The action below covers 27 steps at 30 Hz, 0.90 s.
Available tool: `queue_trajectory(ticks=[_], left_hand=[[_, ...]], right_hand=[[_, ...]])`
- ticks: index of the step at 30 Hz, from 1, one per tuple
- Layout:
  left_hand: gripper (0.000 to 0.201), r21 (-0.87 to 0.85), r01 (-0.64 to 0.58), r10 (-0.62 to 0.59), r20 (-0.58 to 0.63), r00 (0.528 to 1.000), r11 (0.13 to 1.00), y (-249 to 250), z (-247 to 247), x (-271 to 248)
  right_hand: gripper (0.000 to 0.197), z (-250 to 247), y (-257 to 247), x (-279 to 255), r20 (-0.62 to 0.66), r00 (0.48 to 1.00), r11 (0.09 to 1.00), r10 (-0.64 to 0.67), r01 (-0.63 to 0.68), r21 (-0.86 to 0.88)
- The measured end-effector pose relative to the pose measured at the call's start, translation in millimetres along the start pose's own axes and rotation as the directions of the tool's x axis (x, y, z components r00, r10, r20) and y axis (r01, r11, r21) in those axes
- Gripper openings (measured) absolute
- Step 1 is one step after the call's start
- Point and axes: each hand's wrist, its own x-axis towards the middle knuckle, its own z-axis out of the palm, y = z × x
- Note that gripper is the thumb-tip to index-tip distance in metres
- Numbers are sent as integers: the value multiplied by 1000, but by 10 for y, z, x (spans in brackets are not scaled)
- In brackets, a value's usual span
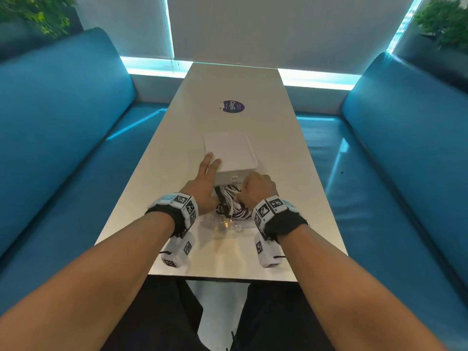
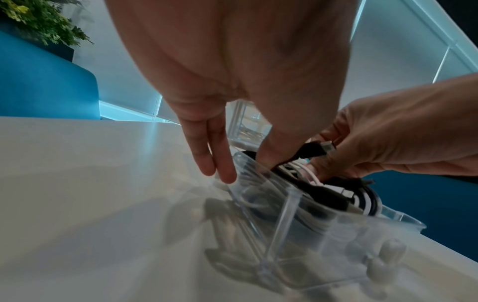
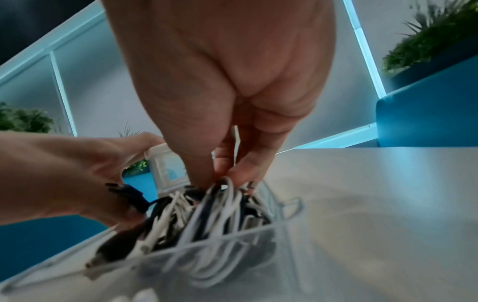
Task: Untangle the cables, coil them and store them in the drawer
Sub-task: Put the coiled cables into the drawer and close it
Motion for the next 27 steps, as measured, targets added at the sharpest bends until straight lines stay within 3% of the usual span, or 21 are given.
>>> queue_trajectory(ticks=[5,10,15,17,20,23,27], left_hand=[[88,-51,-20,21,26,999,998,12,-66,12],[109,44,-36,35,25,999,998,-9,-42,-19],[116,153,1,5,-43,999,988,62,23,-17],[109,162,-8,18,-57,998,987,58,29,-3],[81,145,-29,39,-69,997,989,10,-26,40],[58,246,-41,73,-123,990,968,16,-84,82],[46,291,-51,95,-137,986,955,77,-62,107]], right_hand=[[16,-58,16,-42,39,996,997,-79,78,28],[39,-184,31,-103,123,987,991,-108,96,98],[45,-176,-47,-188,164,975,983,-149,164,-84],[52,-100,-61,-195,133,976,971,-172,191,-145],[42,-46,-74,-176,75,985,979,-155,164,-122],[38,-29,-67,-184,33,988,981,-151,154,-121],[43,5,-13,-175,69,986,988,-151,150,18]])
